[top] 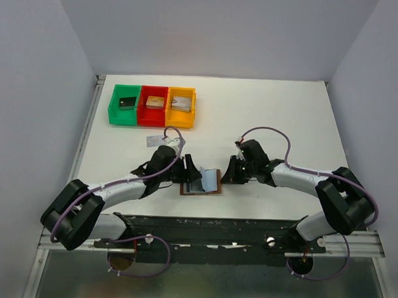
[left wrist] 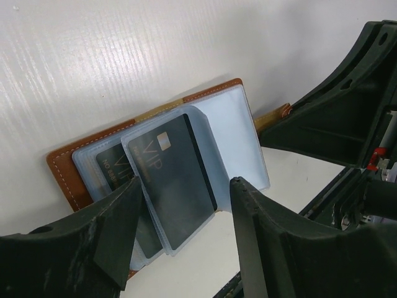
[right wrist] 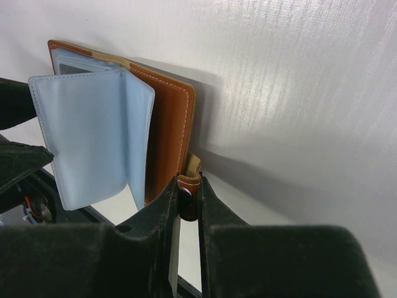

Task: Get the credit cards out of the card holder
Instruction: Remove the credit card from the card holder.

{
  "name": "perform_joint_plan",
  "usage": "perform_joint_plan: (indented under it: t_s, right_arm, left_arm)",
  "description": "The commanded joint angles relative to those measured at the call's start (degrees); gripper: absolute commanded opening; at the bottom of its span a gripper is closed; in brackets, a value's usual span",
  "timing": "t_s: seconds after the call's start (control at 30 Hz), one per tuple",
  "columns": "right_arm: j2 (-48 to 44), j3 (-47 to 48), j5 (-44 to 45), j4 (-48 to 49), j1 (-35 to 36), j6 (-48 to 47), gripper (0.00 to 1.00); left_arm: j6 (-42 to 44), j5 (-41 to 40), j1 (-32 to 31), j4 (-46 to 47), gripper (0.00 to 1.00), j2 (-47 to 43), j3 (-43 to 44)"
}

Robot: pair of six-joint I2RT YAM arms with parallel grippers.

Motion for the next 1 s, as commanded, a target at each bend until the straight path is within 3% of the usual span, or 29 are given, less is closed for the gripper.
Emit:
perform_joint_plan:
  t_s: [0.0, 0.5, 0.77, 0.83, 0.97]
  right_arm:
    - [0.4, 0.0, -1.4, 1.4, 0.0, 0.1, 0.0]
    - [0.3, -0.5, -1.9, 1.9, 0.0, 0.6, 0.0]
    - [-1.0, -0.3, 0.7, -1.0, 0.0, -0.3, 0.01]
    - [-1.6, 0.2, 2.9, -3.8, 0.1, -1.3, 0.06]
    - [-2.6, 1.5, 7.9, -8.7, 0.0, -3.5, 0.32]
  left_arm:
    - [-0.5, -1.1, -0.6, 1.7, 0.66, -2.2, -1.2]
    - [-0.5, -1.4, -0.6, 2.0, 0.73, -4.2, -1.3]
    - [-2.6, -7.6, -0.6, -2.0, 0.72, -7.7, -3.8]
    - [-2.8, -10.0, -0.6, -4.0, 0.71, -9.1, -4.5]
    - [-3.1, -12.9, -0.5, -7.1, 0.71, -11.7, -5.7]
